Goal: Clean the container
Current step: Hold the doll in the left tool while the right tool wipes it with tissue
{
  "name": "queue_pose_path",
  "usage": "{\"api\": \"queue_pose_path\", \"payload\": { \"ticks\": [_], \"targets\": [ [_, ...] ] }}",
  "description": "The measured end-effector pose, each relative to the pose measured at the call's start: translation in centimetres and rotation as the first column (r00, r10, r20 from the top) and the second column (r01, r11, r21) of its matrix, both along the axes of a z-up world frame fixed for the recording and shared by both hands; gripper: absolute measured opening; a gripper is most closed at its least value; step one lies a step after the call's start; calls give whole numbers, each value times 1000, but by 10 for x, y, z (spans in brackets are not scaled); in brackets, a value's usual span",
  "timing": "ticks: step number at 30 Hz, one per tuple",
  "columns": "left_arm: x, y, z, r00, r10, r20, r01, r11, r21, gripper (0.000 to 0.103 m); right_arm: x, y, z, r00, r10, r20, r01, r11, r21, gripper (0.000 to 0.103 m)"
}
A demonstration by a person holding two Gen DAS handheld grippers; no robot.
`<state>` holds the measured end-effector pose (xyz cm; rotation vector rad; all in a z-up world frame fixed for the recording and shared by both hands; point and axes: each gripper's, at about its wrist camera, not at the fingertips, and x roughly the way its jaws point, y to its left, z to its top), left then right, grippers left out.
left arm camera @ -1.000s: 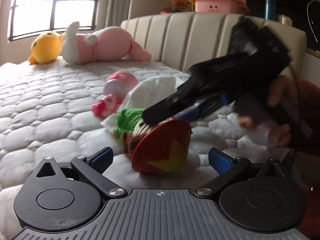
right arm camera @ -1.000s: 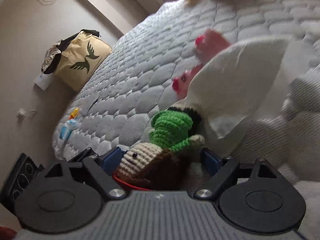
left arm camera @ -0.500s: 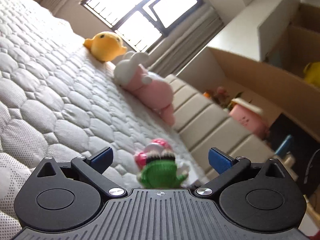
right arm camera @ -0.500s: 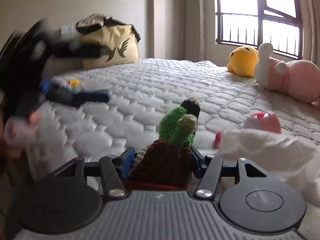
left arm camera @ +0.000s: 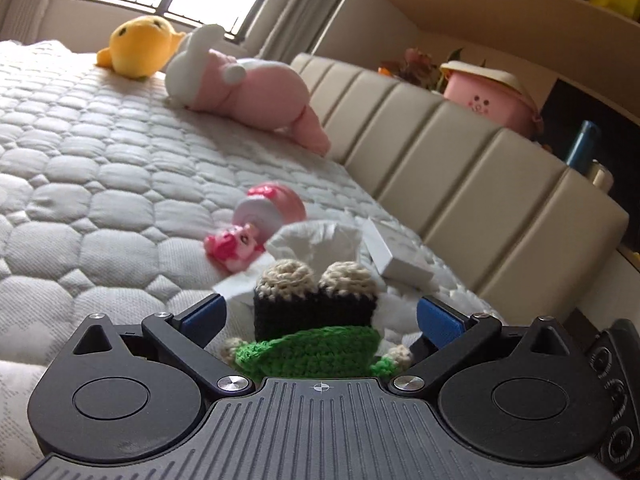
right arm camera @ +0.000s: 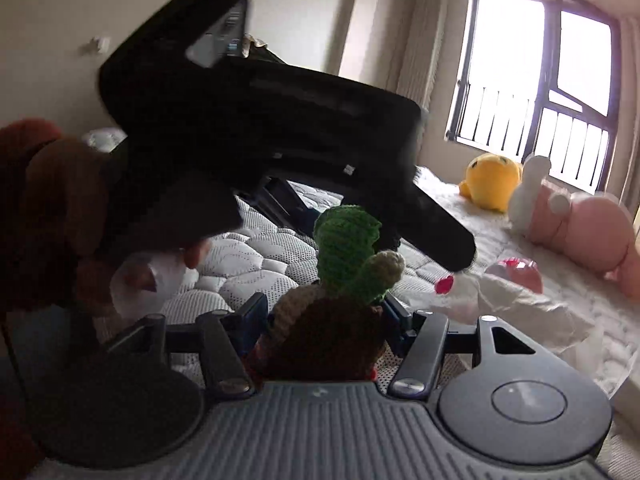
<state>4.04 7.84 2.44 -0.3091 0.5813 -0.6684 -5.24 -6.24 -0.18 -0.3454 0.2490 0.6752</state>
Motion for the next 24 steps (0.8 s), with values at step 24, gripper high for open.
{"api": "queue_pose_path", "payload": {
  "ticks": [24],
  "targets": [
    [50,21,-5,992,123,34,-123,992,-12,103,50,-2,-6,996,-29,90,41,989,-142,83]
  ]
}}
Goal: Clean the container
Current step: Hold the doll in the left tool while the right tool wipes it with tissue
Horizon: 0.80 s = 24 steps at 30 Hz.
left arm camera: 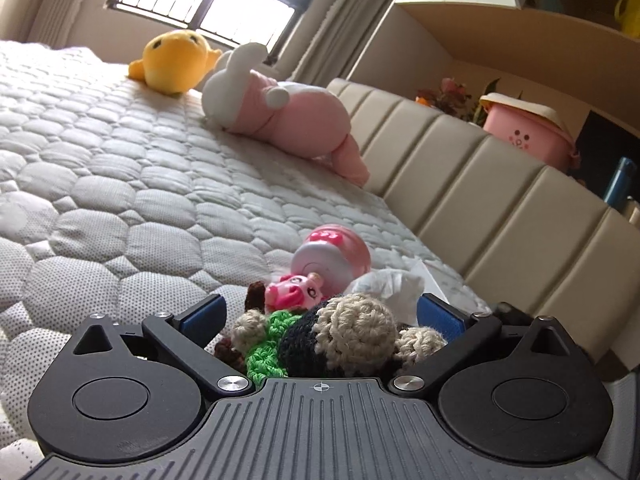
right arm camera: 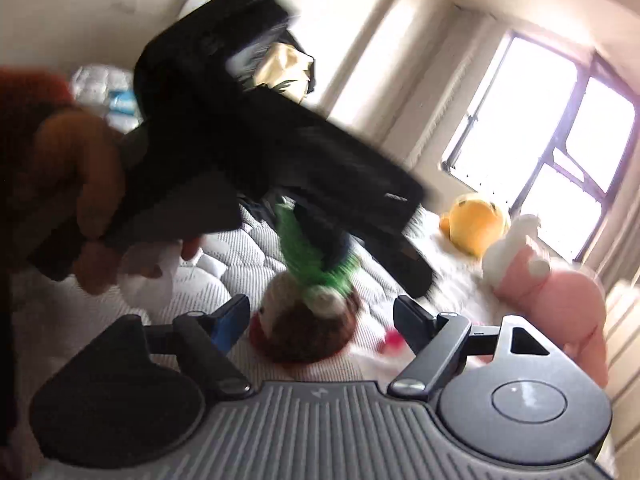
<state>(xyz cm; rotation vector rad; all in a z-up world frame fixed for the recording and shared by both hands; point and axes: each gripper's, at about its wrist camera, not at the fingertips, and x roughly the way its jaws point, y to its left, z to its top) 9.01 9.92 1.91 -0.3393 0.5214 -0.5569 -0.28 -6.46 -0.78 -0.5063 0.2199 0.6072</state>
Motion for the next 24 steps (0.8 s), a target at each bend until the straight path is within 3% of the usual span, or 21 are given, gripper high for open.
{"api": "queue_pose_path", "payload": {
  "ticks": [2,4,8,9,11,13,15,16,18,19,20,21,24],
  "targets": [
    [-4,-3,1,1000,25,17,-25,999,32,103,1,-25,7,996,-57,-67,62,994,85,89],
    [-8,-7,3,998,49,36,-52,997,65,103,14,-53,16,974,-123,-191,161,966,200,89],
    [-17,-14,6,995,71,74,-80,988,129,103,60,-110,23,856,-201,-476,417,812,408,92],
    [-20,-16,6,994,69,80,-80,987,140,103,70,-119,23,833,-210,-512,458,780,426,92],
    [-23,-15,4,996,59,66,-67,989,129,103,88,-125,24,811,-265,-521,510,756,409,90],
    [-23,-11,1,997,63,39,-67,992,107,103,106,-121,19,787,-331,-521,554,752,358,89],
    [-23,-8,1,997,72,30,-75,992,104,103,133,-115,8,767,-333,-549,562,761,324,88],
    [-24,-7,1,997,78,29,-80,991,106,103,145,-112,2,753,-317,-576,560,768,311,82],
    [-25,-6,2,996,85,28,-88,990,110,103,160,-110,-9,730,-263,-630,544,783,303,59],
    [-27,-6,2,996,88,29,-91,989,113,103,159,-108,-11,729,-246,-639,535,788,307,32],
    [-28,-5,1,996,87,30,-90,989,114,103,153,-106,-6,735,-241,-634,529,789,313,12],
    [-29,-5,1,996,85,36,-88,989,120,103,147,-104,-1,741,-236,-629,523,790,320,5],
    [-33,-5,-1,995,77,60,-85,987,139,103,127,-96,26,786,-180,-591,470,795,383,4]
  ]
}}
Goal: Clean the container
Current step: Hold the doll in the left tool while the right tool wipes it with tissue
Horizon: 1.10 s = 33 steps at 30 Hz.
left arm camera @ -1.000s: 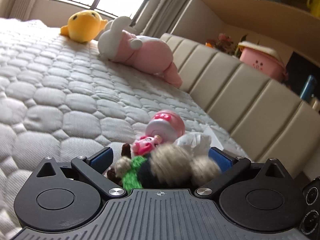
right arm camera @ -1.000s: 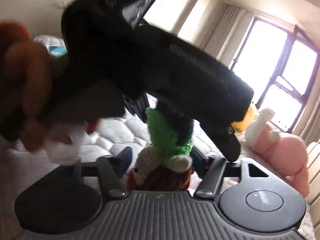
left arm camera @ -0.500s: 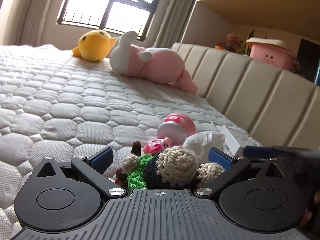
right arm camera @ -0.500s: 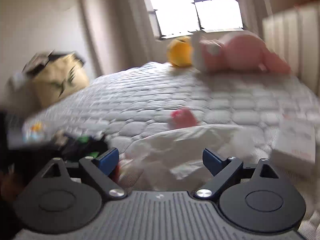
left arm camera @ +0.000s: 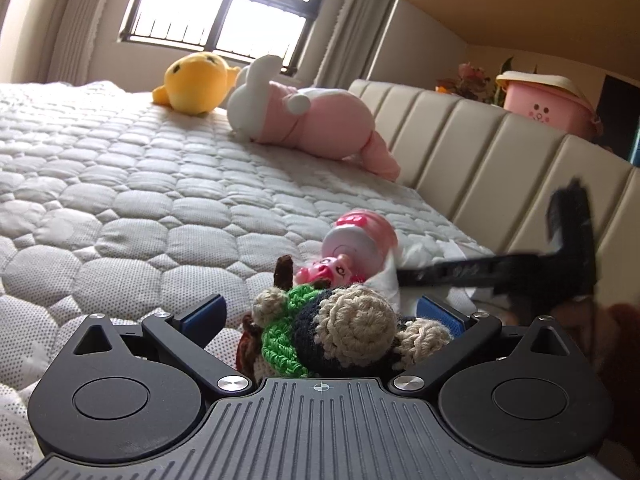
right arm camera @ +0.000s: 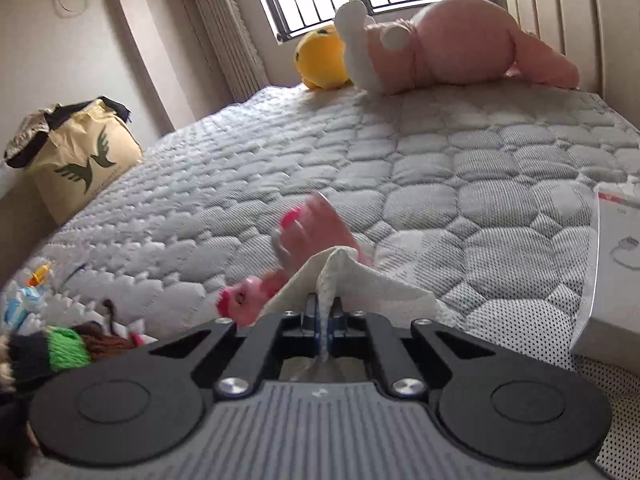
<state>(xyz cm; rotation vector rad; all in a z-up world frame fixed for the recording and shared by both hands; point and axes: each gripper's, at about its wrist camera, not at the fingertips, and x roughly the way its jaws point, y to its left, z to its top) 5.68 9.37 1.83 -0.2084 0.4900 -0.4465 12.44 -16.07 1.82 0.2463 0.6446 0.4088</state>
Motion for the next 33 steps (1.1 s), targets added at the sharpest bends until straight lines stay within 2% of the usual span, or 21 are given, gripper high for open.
{"api": "queue_pose_path", "payload": {
  "ticks": [3,6,9,10,11,13,15,21,23,28,33],
  "targets": [
    [-3,-1,-1,1000,-5,15,5,1000,9,103,-24,16,43,990,108,92,-116,990,82,4],
    [-5,-1,-1,1000,3,22,-3,1000,17,103,-37,32,75,958,242,156,-273,935,228,4],
    [-5,3,-1,1000,16,16,-16,1000,14,103,-35,50,82,919,361,160,-394,864,314,5],
    [-5,4,-1,1000,19,12,-19,1000,11,103,-33,58,78,906,399,142,-424,847,322,5],
    [-5,6,-1,1000,22,8,-22,1000,7,103,-31,65,74,899,423,115,-437,846,307,5],
    [-5,8,-1,1000,28,2,-28,1000,6,103,-27,81,58,897,438,53,-439,872,216,5],
    [-6,9,-1,999,34,1,-34,999,9,103,-22,86,43,910,415,7,-411,900,147,5],
    [-7,11,-1,1000,30,-9,-30,1000,3,103,-3,57,18,962,258,-85,-242,956,165,8],
    [-7,11,-1,1000,29,-8,-29,1000,1,103,3,47,11,976,192,-103,-177,975,135,9],
    [-5,10,-1,1000,28,-13,-28,1000,-6,103,7,26,-4,987,97,-129,-87,993,83,9],
    [-1,9,0,999,25,-19,-26,1000,-7,103,-4,22,9,986,130,-100,-115,982,147,9]
  ]
}}
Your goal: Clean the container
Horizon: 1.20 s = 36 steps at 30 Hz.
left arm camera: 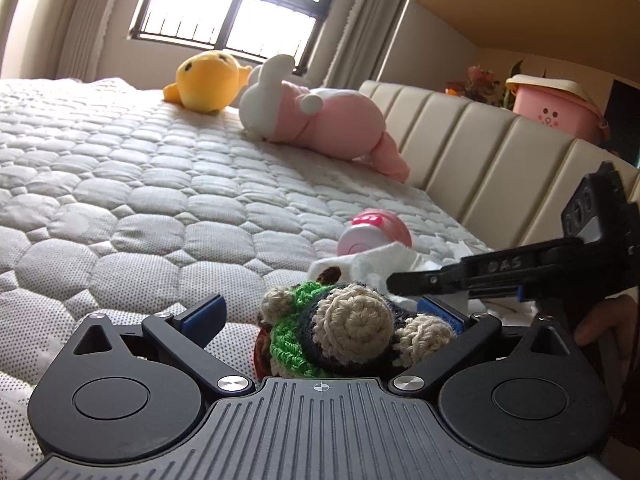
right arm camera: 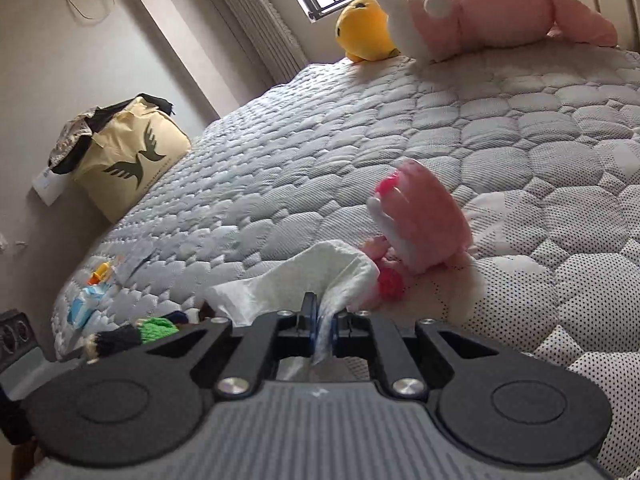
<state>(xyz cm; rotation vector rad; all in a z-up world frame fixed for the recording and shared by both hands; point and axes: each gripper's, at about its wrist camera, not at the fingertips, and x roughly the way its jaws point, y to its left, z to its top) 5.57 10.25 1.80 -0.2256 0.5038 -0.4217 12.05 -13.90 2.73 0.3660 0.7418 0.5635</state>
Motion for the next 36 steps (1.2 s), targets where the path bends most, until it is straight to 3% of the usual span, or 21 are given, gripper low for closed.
{"api": "queue_pose_path", "payload": {
  "ticks": [5,10,11,13,16,20,25,30,36],
  "targets": [
    [2,-5,0,1000,-7,-4,7,1000,13,103,-25,13,43,985,138,105,-151,980,132,9],
    [5,-8,-2,1000,-7,-21,8,999,33,103,-46,23,69,941,285,181,-327,900,288,8],
    [6,-9,-4,1000,-3,-29,4,999,42,103,-47,26,69,938,296,180,-337,896,288,8],
    [9,-10,-6,999,3,-45,-1,999,54,103,-44,33,61,947,273,170,-307,926,220,10],
    [13,-8,-7,998,4,-62,-1,999,44,103,-27,33,36,974,205,91,-217,963,156,12],
    [16,-6,-6,998,-4,-68,7,999,42,103,-5,14,2,995,103,-18,-99,985,139,12],
    [26,9,-1,995,-27,-99,21,997,-70,103,2,-5,-25,998,12,-66,-9,999,50,12],
    [46,24,8,993,-2,-117,-11,993,-114,103,-18,-5,-29,997,65,-52,-61,996,65,12],
    [73,19,10,981,-75,-181,54,992,-117,103,-56,37,-4,957,281,69,-287,952,104,12]
  ]
}}
